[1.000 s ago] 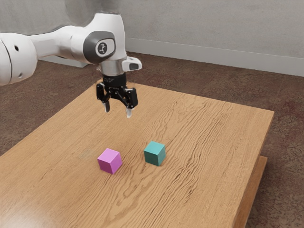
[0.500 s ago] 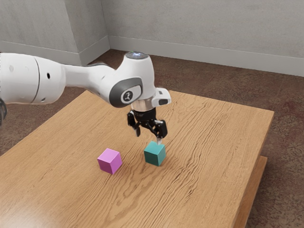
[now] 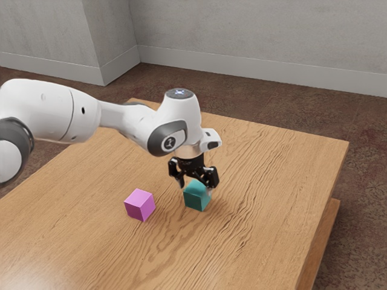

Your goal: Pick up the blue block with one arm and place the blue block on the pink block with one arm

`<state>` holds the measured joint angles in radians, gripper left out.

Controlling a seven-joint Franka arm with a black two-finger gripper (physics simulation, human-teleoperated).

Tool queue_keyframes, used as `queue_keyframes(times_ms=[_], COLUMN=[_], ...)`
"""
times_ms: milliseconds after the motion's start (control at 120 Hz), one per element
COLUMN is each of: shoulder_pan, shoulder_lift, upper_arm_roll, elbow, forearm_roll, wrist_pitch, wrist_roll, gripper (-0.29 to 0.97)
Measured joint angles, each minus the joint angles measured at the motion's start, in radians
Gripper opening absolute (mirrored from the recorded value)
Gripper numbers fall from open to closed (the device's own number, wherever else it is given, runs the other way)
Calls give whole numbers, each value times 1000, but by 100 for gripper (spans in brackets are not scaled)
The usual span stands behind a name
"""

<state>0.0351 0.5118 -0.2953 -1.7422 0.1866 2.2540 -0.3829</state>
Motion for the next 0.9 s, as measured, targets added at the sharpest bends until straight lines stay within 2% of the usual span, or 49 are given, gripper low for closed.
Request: queue_keyframes(times_ms=[208,417,517,725,900], shoulder_pan=[7,9,9,21,25], shoulder_lift=[31,59,75,77,69], upper_arm_roll=[-1,-12,-22,-23,-22], elbow=[31,38,58,61,62], forearm_roll=[5,79,104,133,139], wrist_pitch=[-10,-11,-11,-16,-36], wrist_roll=[-18,-26,-26,-26,-29], gripper=[68,67,62,43,39])
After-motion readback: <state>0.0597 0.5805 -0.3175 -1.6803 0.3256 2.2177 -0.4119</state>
